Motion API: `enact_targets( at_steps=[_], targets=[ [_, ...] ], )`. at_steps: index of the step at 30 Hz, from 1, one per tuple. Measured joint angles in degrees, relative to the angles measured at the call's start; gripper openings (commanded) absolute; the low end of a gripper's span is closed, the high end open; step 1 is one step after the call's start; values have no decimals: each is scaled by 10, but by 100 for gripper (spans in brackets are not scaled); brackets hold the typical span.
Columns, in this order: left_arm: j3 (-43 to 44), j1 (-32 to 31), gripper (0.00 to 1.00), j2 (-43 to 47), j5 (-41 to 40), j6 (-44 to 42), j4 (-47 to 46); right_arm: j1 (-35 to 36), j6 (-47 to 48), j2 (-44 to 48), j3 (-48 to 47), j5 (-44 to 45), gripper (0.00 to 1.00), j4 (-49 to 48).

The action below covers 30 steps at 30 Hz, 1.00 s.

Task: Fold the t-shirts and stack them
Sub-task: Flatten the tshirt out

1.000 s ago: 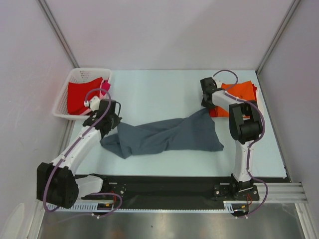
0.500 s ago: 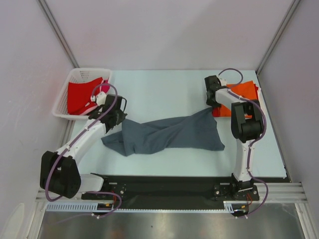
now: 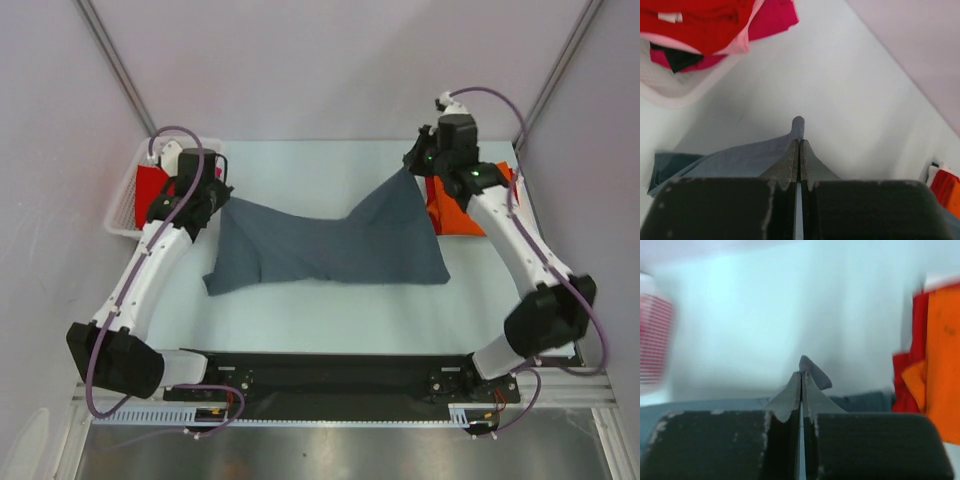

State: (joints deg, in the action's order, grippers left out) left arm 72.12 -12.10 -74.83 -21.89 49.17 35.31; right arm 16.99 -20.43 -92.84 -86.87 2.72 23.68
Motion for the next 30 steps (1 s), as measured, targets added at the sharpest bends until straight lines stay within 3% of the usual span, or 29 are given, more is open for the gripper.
enact_targets(
  at_steps=[7, 16, 23, 30],
  targets=[
    [122, 0, 0, 40, -33, -57, 63, 1, 12, 236, -19, -86, 0, -2],
    [237, 0, 0, 215, -30, -101, 127, 2, 6, 480, -59, -134, 0, 8],
    [342, 0, 0, 251, -29, -106, 156, 2, -5, 501, -181, -137, 0, 21],
    [268, 0, 0, 234, -30, -104, 157, 2, -10, 460, -171, -107, 0, 33]
  ],
)
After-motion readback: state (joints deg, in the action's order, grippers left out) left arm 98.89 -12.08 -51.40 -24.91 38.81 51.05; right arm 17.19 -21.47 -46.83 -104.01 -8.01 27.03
